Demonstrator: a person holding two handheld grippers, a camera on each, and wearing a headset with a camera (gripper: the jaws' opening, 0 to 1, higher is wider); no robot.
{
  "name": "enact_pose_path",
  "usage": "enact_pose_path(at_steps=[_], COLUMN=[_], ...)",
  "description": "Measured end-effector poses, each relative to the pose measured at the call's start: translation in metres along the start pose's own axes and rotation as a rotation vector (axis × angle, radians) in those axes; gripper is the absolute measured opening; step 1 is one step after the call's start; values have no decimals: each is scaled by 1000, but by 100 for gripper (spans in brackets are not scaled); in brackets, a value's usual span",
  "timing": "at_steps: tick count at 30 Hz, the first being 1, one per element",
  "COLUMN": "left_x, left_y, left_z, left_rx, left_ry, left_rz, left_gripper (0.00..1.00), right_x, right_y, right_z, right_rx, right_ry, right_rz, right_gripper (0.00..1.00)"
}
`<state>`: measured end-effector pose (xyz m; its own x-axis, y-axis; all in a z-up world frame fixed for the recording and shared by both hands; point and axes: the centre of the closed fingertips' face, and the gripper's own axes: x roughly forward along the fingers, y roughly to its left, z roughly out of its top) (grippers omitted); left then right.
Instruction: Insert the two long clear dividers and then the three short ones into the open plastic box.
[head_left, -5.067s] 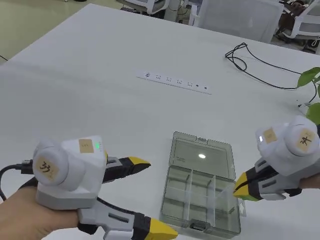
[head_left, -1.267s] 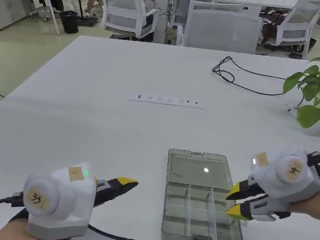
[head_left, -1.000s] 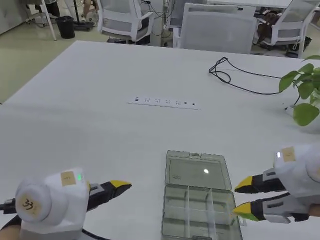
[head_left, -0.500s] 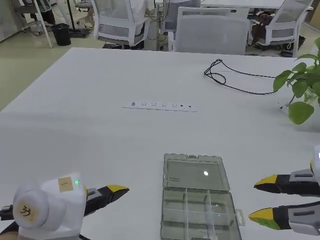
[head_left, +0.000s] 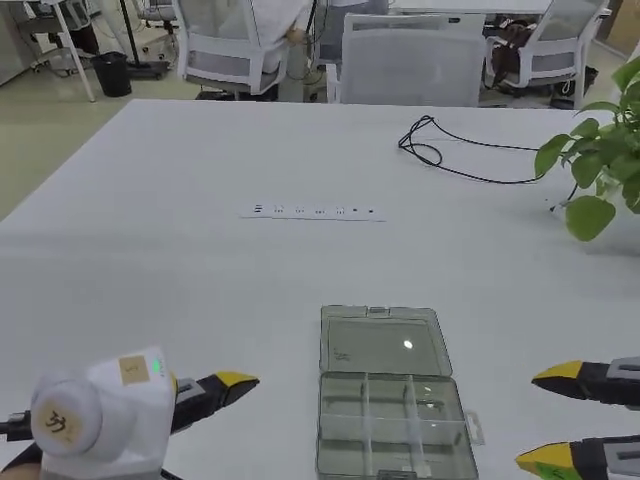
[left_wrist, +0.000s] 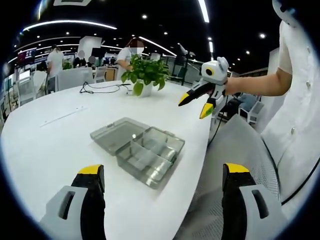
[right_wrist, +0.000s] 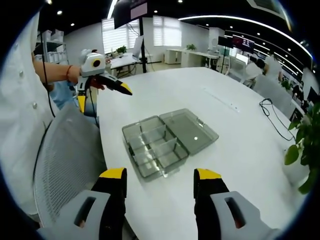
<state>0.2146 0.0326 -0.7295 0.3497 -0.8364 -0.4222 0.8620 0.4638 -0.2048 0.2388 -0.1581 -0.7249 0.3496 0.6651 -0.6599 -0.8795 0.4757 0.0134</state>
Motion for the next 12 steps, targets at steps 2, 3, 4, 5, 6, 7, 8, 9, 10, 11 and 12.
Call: enact_pose_path(at_steps=[2, 3, 4, 5, 6, 7, 8, 9, 10, 11, 12], left_x=[1, 1, 1, 2, 2, 3, 4, 4, 5, 6, 7], left_y=[-1, -2, -2, -3, -3, -3, -4, -4, -5, -6, -6], left_z=[0, -1, -1, -1, -1, -2, -3, -3, -4, -4, -5], left_rx=[0, 0, 0, 1, 0, -1, 0, 0, -1, -1, 0], left_ry=[1, 1, 1, 0, 0, 1, 0, 0, 1, 2, 1], left_rz=[-4, -5, -7, -9, -10, -12, -14, -15, -17, -20, -22], left_gripper=[100, 100, 100, 100, 100, 100, 100, 100, 100, 100, 100], right_x=[-1, -1, -1, -1, -2, -2, -2, -2, -2, -3, -3], right_y=[1, 1, 2, 3, 3, 4, 5, 6, 6, 7, 7], right_z=[0, 1, 1, 1, 1, 0, 0, -1, -2, -3, -3], right_rx=[8, 10, 11, 12, 12, 11, 11, 11, 11, 12, 13], right_ry=[-3, -4, -5, -4, -4, -3, -2, 0, 2, 4, 4], right_rz=[-2, -3, -3, -3, -2, -2, 0, 2, 3, 3, 3], right_gripper=[56, 57, 57, 57, 58, 58, 58, 59, 59, 59, 59])
